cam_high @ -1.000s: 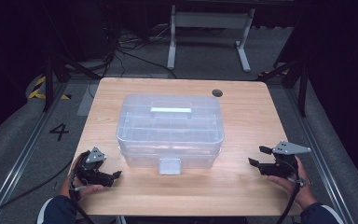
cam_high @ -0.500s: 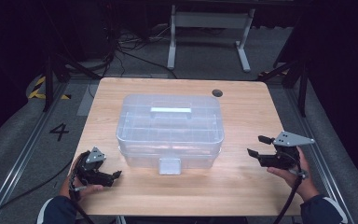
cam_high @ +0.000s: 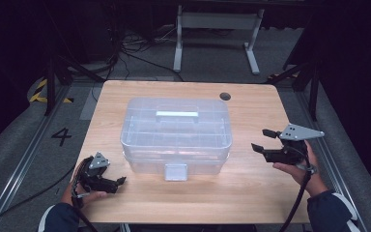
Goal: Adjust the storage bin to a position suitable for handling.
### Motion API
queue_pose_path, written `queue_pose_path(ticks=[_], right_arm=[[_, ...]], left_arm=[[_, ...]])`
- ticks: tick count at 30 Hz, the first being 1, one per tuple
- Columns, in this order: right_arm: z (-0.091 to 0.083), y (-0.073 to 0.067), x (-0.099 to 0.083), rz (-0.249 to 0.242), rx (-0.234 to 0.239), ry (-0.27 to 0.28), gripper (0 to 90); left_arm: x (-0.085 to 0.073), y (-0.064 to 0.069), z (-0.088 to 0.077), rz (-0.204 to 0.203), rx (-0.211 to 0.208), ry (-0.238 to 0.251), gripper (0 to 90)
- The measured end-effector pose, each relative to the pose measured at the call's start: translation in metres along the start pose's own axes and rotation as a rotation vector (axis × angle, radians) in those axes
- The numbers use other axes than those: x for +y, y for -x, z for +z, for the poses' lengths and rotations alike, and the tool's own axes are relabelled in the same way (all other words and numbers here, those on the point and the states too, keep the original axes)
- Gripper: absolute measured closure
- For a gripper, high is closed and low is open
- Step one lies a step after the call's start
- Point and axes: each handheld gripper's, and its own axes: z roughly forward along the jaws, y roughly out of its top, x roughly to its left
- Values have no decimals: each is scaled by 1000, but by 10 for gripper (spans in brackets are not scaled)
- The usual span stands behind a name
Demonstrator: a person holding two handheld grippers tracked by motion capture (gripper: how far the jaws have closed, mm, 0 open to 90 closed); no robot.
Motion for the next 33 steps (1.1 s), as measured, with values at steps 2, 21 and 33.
queue_pose_path(ticks=[2, 21, 33], right_arm=[[1, -1, 6, -1, 7, 7, 333], [18, -11, 58, -64, 31, 41, 340], [40, -27, 84, -103, 74, 49, 358]], left_arm=[[0, 0, 0, 0, 0, 0, 17], [0, 0, 0, -2, -1, 0, 17], [0, 0, 0, -2, 0, 0, 17]])
